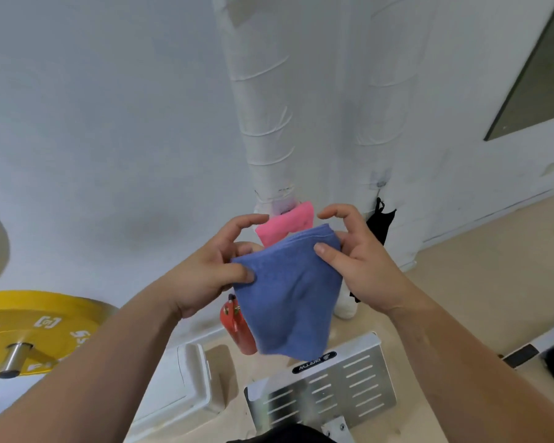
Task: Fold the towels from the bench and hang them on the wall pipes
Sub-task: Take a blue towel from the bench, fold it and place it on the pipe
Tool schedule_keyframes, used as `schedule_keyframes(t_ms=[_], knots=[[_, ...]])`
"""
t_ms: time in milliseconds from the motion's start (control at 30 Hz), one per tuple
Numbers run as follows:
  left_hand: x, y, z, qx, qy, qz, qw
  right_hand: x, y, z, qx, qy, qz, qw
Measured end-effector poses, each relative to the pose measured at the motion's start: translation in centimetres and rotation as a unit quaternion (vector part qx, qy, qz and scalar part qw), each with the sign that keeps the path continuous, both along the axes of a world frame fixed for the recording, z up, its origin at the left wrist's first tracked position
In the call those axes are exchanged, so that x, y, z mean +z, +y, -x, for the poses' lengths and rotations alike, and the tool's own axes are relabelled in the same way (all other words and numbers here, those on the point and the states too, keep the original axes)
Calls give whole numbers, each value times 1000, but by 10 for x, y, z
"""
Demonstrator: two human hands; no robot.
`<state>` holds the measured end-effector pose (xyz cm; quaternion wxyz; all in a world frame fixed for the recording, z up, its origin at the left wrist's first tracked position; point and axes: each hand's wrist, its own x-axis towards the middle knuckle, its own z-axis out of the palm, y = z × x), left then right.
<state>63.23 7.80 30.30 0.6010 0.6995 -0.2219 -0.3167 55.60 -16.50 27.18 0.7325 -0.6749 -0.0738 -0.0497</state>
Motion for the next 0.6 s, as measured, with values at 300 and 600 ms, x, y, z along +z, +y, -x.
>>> schedule_keyframes(t_ms=[300,600], knots=[[27,-34,-6,-178,-73,-123,974,-13,0,2,-24,-23,91,995],[13,-49,-9,-71,-88,-154,982,-68,-6,16,89,99,51,990]])
